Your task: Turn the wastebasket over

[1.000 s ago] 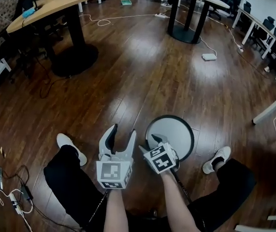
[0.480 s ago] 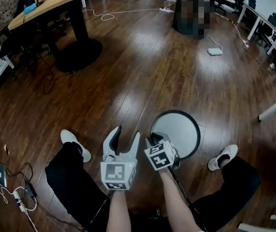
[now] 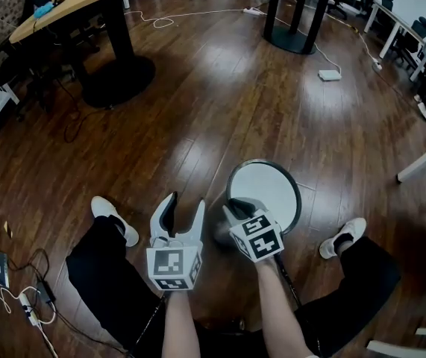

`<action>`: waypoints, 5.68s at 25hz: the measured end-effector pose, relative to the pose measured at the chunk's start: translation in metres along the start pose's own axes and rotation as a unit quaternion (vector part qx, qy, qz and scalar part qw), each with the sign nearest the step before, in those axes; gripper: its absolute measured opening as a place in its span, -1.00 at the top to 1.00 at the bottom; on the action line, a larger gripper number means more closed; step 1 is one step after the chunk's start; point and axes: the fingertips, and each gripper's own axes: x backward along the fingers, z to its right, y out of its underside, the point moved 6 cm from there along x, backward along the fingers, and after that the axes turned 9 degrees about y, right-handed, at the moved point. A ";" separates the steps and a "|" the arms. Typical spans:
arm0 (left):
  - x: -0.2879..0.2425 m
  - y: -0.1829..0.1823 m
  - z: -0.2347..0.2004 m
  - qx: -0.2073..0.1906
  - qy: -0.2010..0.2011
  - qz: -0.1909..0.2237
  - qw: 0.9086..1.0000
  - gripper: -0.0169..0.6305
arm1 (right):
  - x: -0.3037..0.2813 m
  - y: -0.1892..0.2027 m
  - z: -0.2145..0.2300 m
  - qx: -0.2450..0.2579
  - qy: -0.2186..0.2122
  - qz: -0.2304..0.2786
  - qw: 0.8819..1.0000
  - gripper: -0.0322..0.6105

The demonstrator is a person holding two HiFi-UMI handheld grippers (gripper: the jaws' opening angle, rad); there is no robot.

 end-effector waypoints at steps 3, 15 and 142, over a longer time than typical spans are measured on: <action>-0.003 -0.002 0.004 -0.002 0.006 0.001 1.000 0.13 | 0.013 -0.013 0.010 -0.027 -0.013 0.033 0.999 0.70; -0.006 0.005 0.006 -0.002 0.002 -0.017 1.000 0.13 | 0.047 0.027 0.107 -0.194 -0.005 0.127 0.973 0.78; 0.070 -0.014 0.204 -0.033 0.167 0.035 0.985 0.28 | 0.277 0.132 0.060 -0.194 0.180 0.296 0.918 0.13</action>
